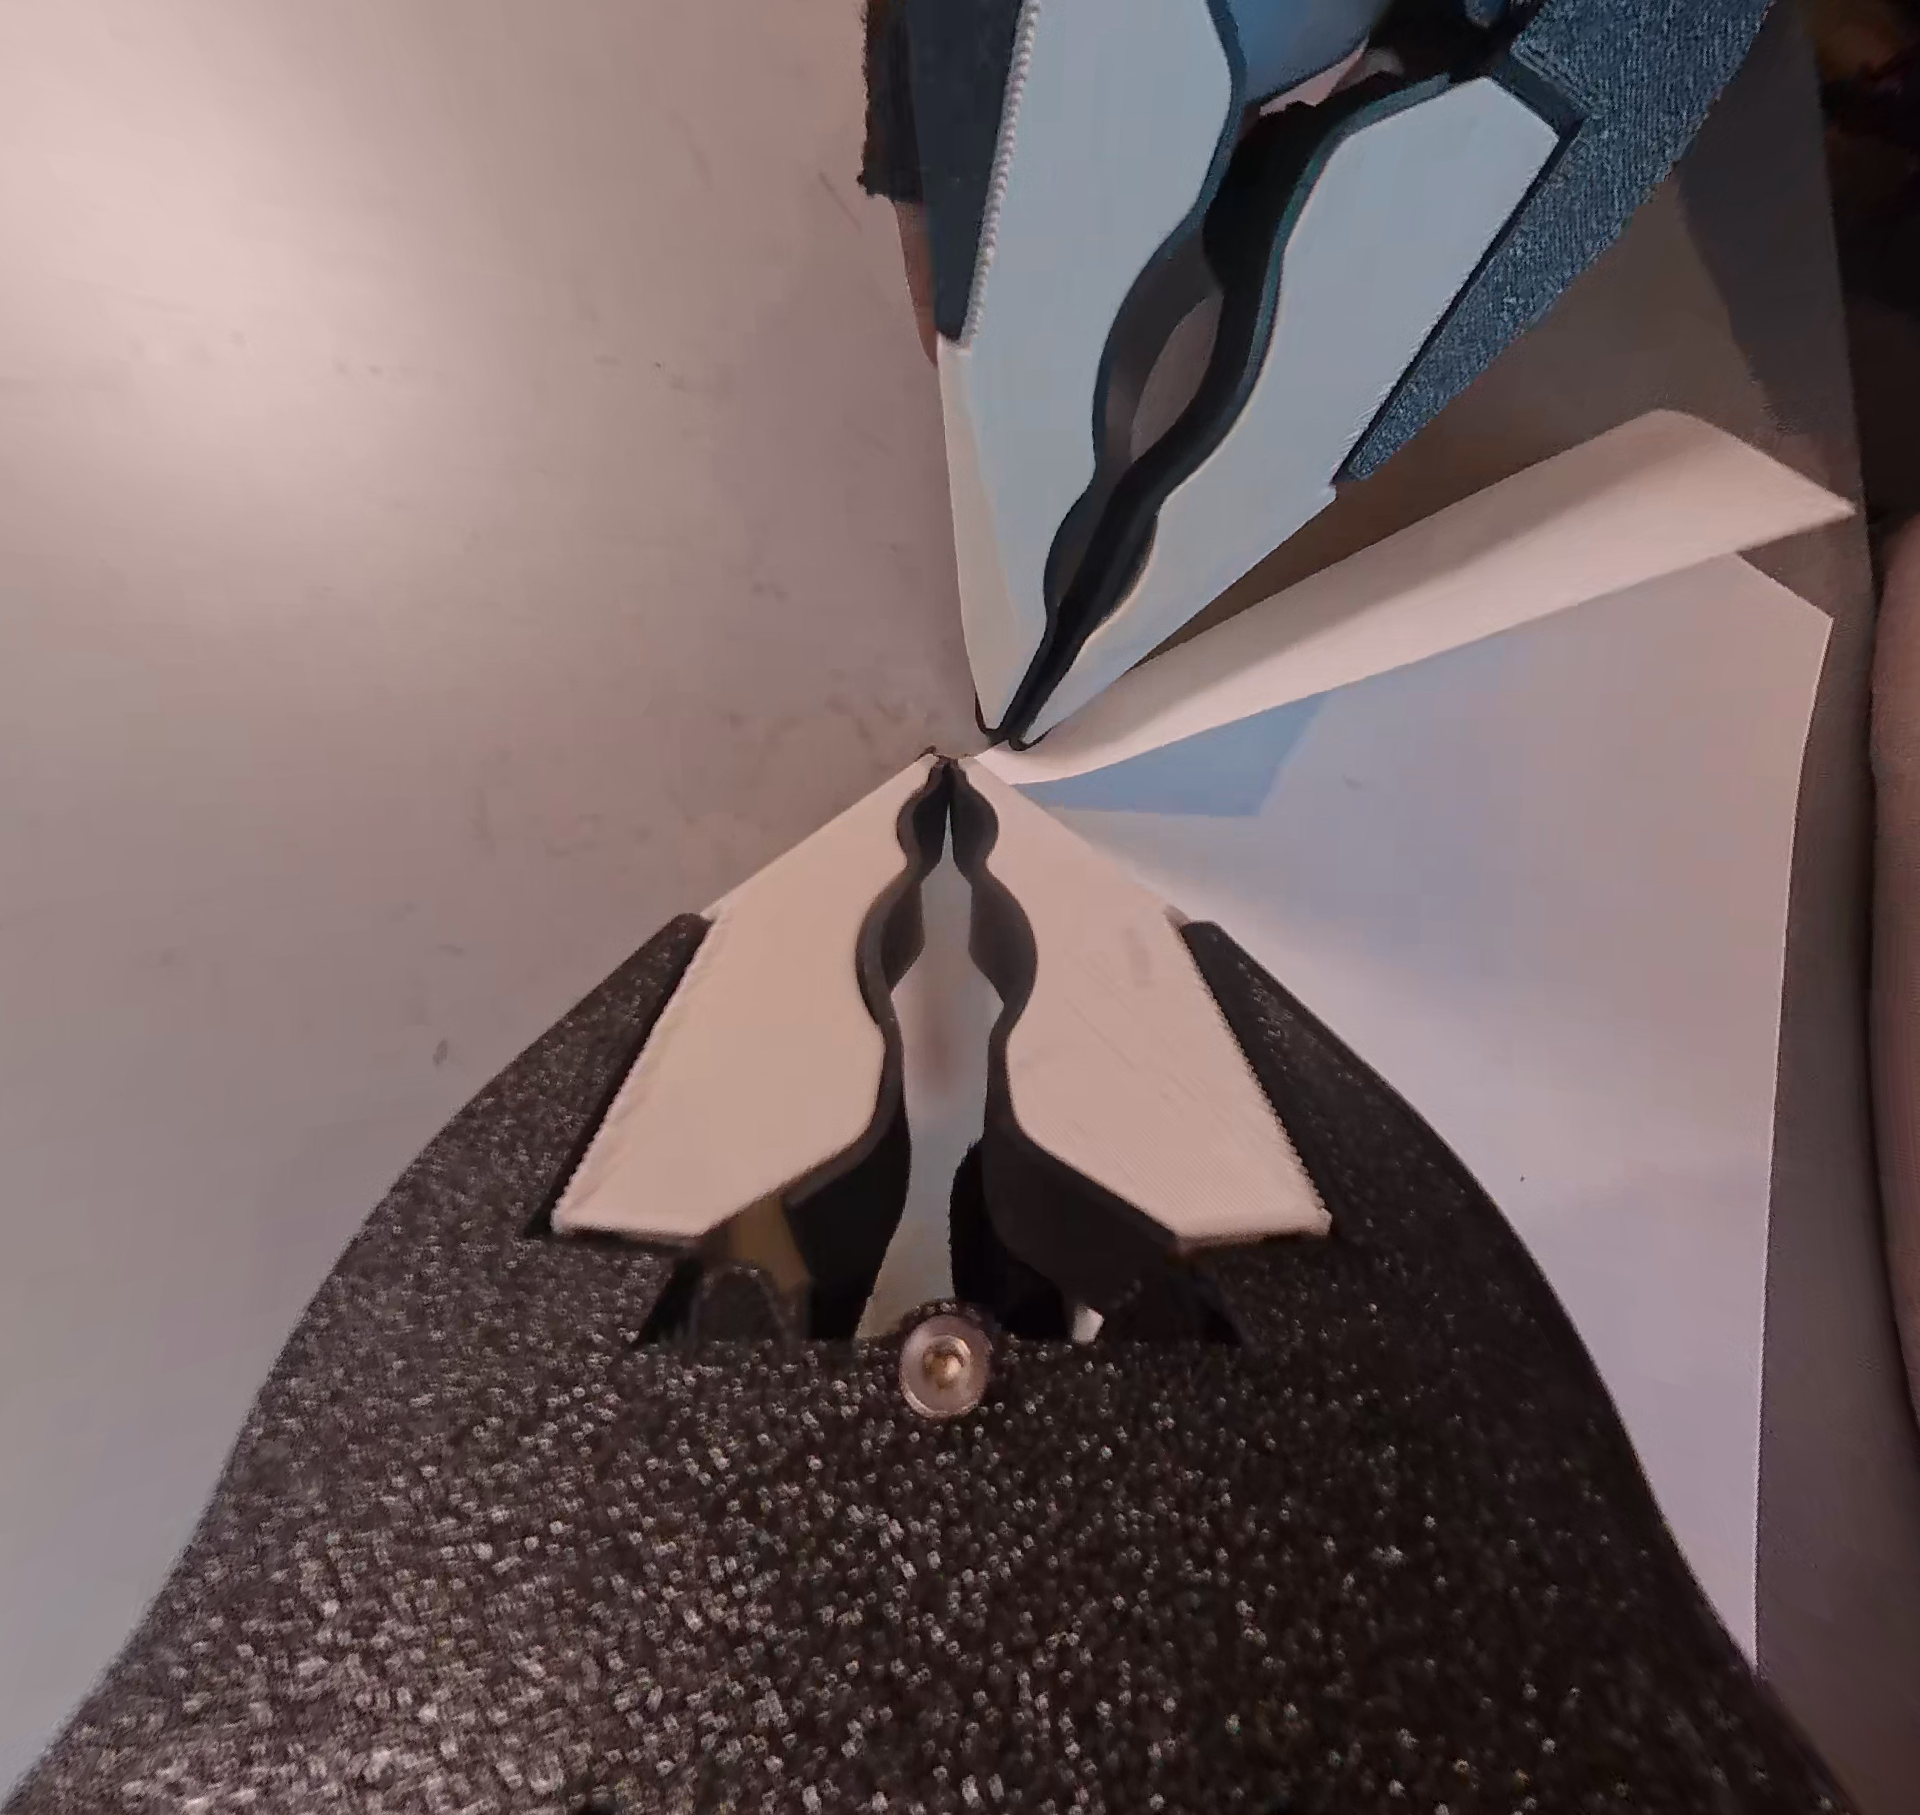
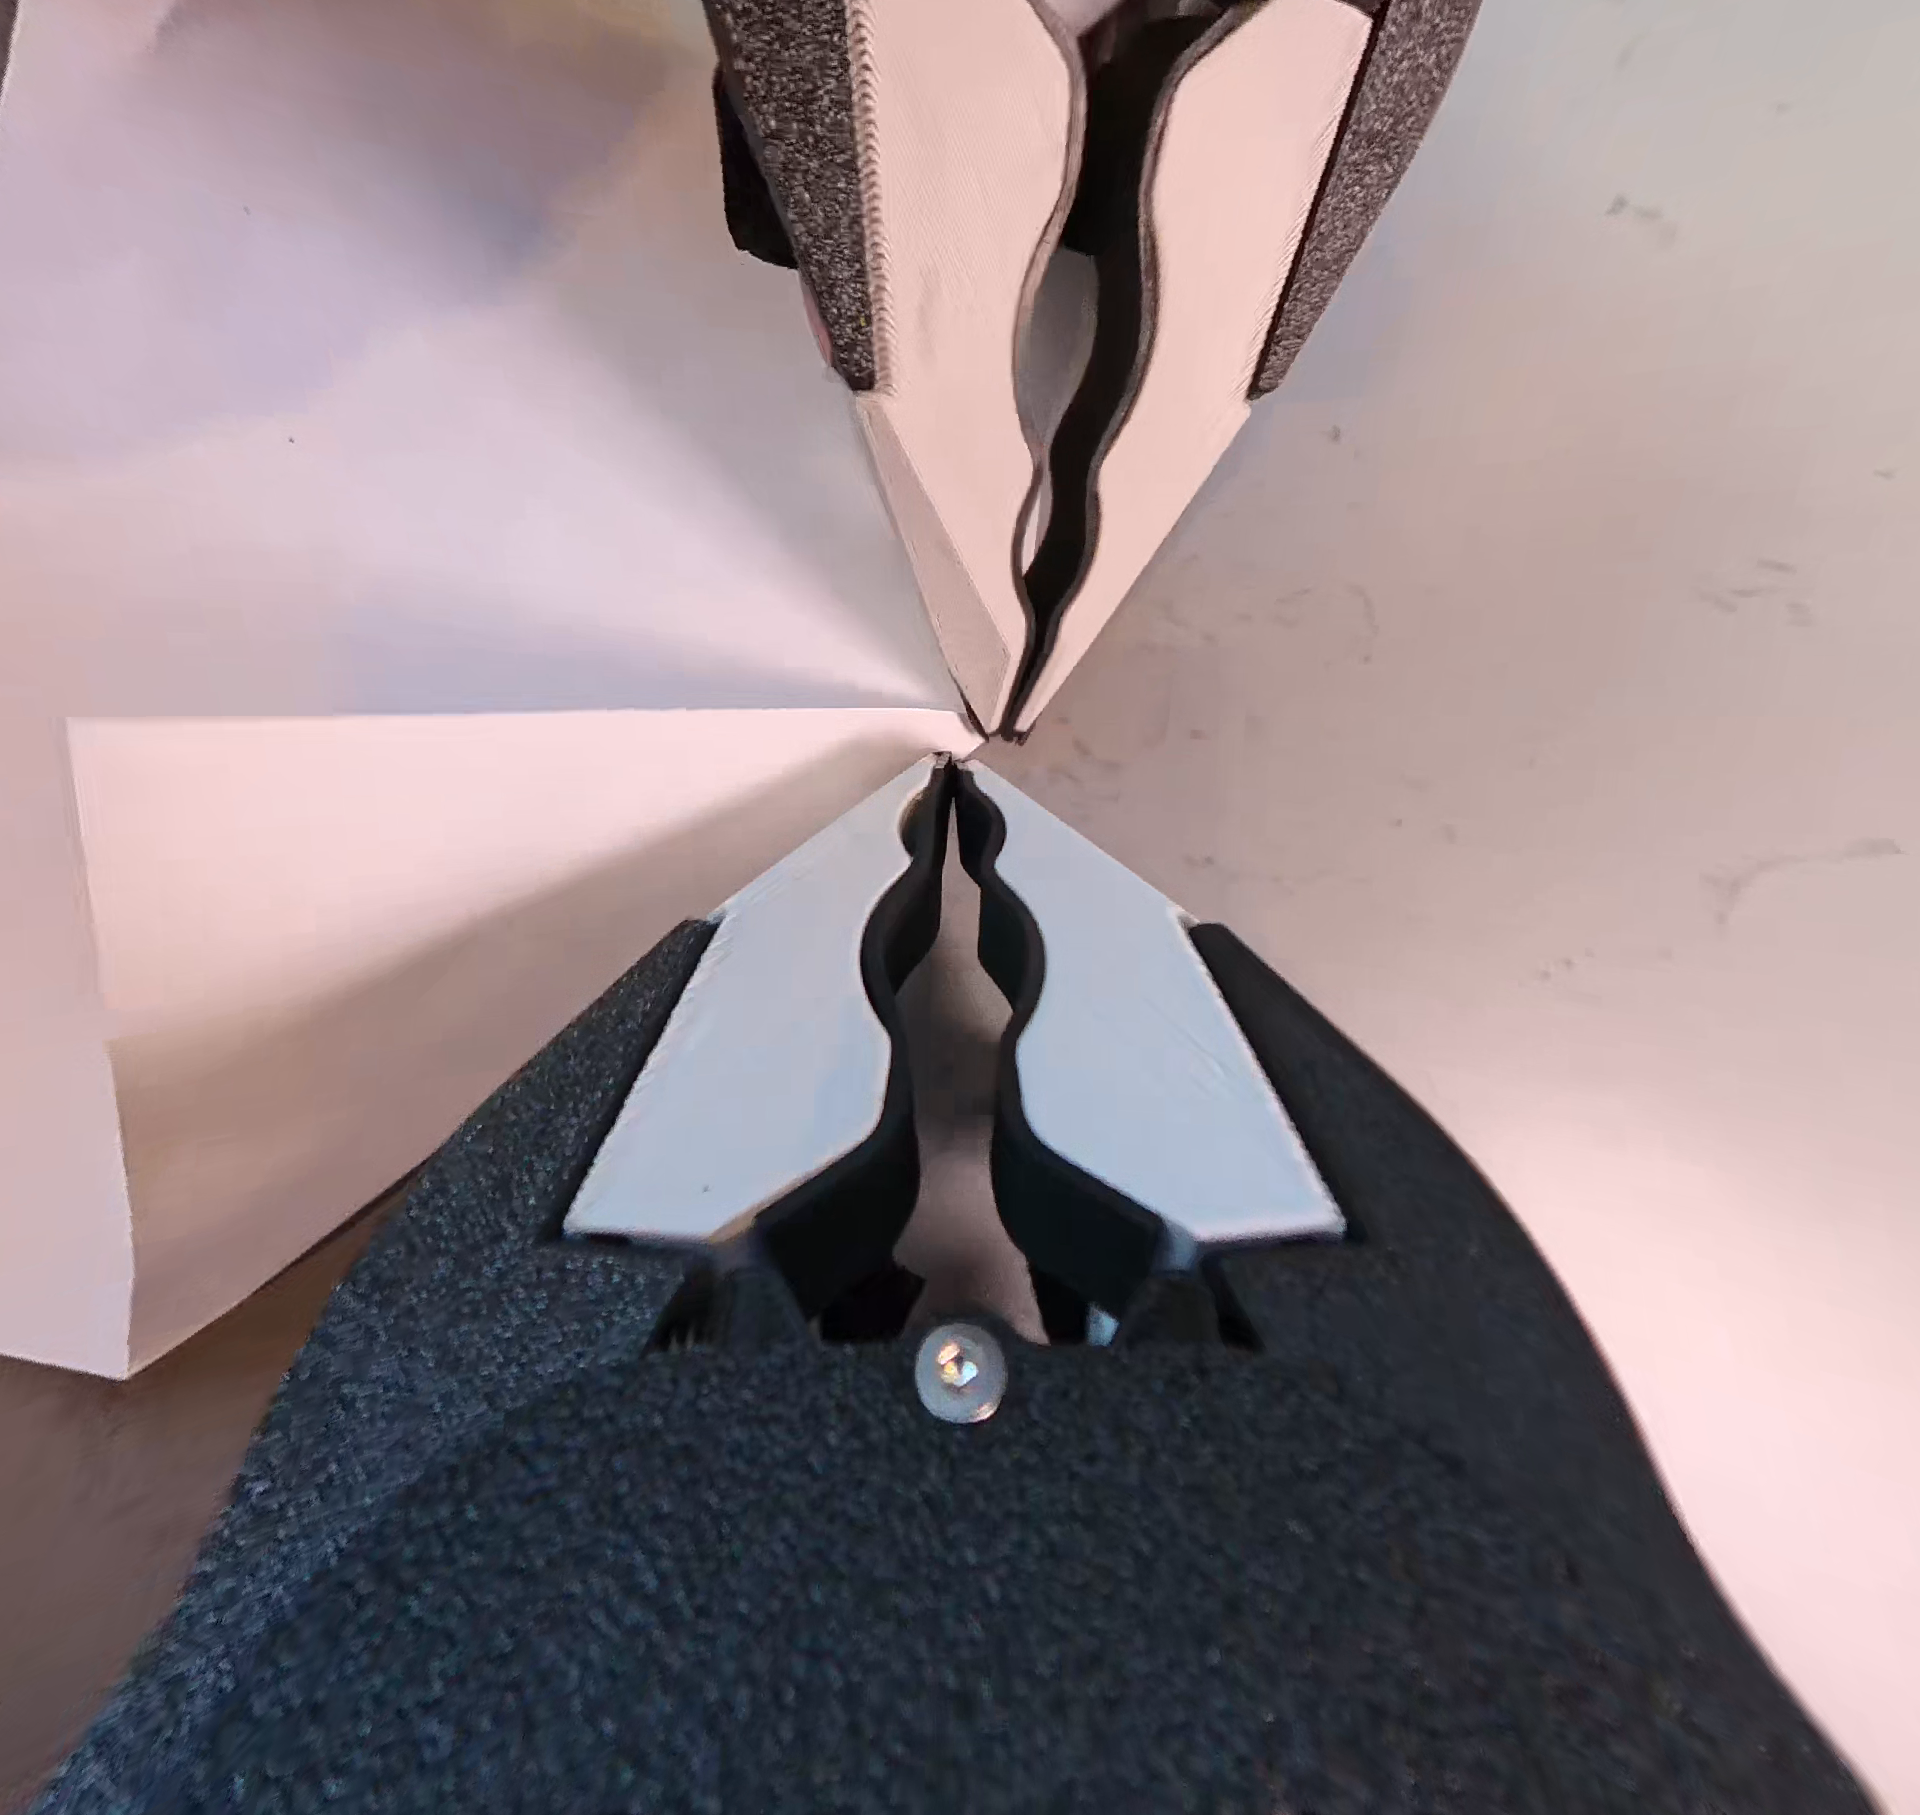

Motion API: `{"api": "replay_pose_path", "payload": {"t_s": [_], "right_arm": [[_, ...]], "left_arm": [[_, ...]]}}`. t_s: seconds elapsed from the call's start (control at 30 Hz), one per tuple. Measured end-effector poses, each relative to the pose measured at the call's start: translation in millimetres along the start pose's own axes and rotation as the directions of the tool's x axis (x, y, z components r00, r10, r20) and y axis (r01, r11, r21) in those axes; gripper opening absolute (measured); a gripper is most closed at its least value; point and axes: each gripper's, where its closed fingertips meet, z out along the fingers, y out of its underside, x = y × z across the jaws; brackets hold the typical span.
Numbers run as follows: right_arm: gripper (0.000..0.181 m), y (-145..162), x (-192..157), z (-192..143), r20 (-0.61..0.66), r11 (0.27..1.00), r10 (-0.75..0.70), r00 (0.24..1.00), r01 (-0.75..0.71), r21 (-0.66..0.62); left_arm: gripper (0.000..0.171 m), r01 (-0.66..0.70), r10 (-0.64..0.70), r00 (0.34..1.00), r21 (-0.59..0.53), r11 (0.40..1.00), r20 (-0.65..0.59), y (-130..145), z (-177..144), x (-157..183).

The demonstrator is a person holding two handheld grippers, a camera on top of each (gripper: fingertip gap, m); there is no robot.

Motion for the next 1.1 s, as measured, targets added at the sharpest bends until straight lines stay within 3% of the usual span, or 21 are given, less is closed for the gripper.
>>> {"api": "replay_pose_path", "payload": {"t_s": [0.2, 0.4, 0.6, 0.7, 0.8, 1.1], "right_arm": [[0.0, 0.3, -0.8, 1.2, -0.063, 0.989, -0.137, 0.989, 0.134, -0.062], [0.0, -2.0, -2.8, 4.8, 0.006, 0.971, -0.204, 0.979, 0.203, -0.127], [0.0, -3.5, -4.8, 7.0, 0.045, 0.995, -0.055, 0.997, 0.058, -0.075], [0.0, -2.8, -4.7, 6.7, 0.006, 0.996, -0.059, 0.998, 0.059, -0.072], [0.0, -2.8, -4.7, 6.7, -0.018, 0.992, -0.098, 0.995, 0.096, -0.083], [0.0, -2.8, -4.2, 6.5, -0.09, 0.997, -0.077, 0.993, 0.074, -0.033]], "left_arm": [[0.0, 0.008, -0.008, 1.0, -0.001, 1.0, -0.004, -0.2, 0.2, -0.1], [0.0, 0.016, -0.017, 1.0, -0.019, 1.0, -0.011, -0.7, 0.7, -0.1], [0.0, 0.02, -0.02, 1.0, -0.002, 1.0, 0.022, -0.4, 0.2, -0.3], [0.0, -0.017, 0.017, 0.998, -0.002, 1.0, 0.052, -0.3, -4.8, 1.7], [0.0, 0.002, -0.002, 1.0, 0.005, 1.0, -0.002, -1.6, -11.5, 8.6], [0.0, -0.072, 0.077, 0.994, -0.07, 0.995, 0.083, 5.5, -2.0, 2.6]]}}
